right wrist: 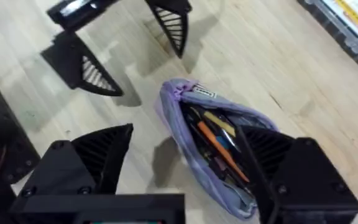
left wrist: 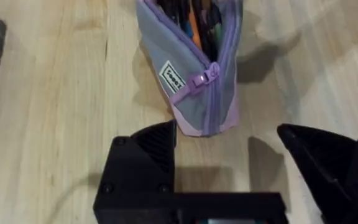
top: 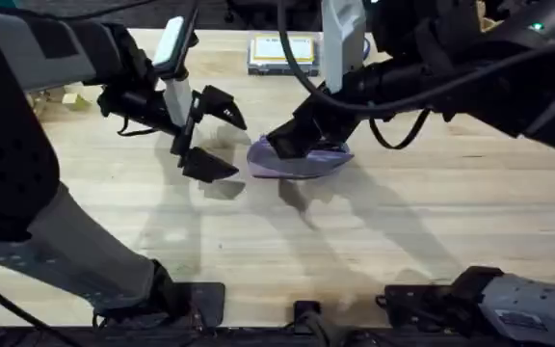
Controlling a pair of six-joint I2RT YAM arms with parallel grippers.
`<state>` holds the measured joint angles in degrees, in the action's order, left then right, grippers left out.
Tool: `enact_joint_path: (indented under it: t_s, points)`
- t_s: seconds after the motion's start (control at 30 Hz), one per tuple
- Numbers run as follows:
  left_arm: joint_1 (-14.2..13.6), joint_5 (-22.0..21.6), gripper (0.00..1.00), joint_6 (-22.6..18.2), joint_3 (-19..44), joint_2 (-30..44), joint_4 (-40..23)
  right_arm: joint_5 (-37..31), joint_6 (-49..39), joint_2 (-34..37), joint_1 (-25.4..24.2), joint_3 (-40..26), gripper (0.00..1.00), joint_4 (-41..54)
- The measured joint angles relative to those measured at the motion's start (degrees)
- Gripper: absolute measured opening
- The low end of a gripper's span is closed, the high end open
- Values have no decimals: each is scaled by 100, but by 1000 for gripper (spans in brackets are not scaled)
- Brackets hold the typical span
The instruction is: Unzip the bag, pick up the pens from the table one at a time and place them inside, then zip the bag closed.
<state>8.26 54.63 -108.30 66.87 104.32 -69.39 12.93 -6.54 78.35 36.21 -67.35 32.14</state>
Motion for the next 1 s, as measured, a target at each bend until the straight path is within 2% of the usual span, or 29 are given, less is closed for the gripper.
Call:
enact_joint_path:
  t_s: [0.13,0.27,0.47,0.67,1.0]
  points:
    - [-46,2,993,47,0,-1,256,66,19,-1,0,0,998,-2]
    - [-46,4,993,437,0,-1,609,92,51,0,0,0,998,-14]
    - [-46,4,993,807,0,-1,689,142,662,-1,2,0,998,-63]
    - [-46,4,993,849,0,-1,689,153,915,2,100,-74,998,3]
    - [-46,4,993,885,0,-1,689,175,1056,368,269,-1003,998,509]
